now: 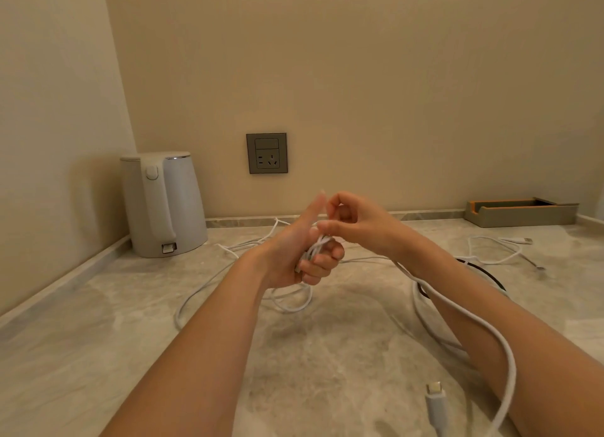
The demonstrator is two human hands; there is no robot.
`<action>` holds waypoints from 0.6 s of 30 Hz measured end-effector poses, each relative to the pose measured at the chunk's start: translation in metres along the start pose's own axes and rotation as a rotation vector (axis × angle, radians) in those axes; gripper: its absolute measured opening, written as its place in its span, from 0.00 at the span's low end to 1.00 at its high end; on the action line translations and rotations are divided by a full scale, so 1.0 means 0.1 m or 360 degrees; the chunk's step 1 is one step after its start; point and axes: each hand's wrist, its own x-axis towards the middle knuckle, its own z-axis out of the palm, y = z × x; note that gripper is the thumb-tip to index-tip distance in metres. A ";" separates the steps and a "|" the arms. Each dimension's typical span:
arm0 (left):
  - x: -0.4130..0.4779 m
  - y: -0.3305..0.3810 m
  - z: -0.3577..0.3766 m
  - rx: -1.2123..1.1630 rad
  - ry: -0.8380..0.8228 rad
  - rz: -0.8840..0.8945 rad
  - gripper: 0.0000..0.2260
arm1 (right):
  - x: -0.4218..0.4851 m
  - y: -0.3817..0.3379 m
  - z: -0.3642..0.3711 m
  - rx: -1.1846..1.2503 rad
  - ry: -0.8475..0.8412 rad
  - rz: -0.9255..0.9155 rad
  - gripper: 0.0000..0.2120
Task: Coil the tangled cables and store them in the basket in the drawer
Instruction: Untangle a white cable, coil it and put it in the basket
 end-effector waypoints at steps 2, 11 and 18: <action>0.00 -0.02 0.04 0.0247 0.0028 0.0043 0.22 | 0.01 0.02 -0.03 0.0114 0.0031 0.0046 0.08; 0.00 -0.06 -0.09 0.0424 0.0410 -0.0033 0.18 | -0.03 0.06 -0.09 -0.0061 -0.0130 0.0230 0.04; 0.07 -0.14 -0.17 0.0803 0.0811 -0.0054 0.18 | -0.08 -0.05 -0.06 -0.1532 -0.0231 0.0170 0.07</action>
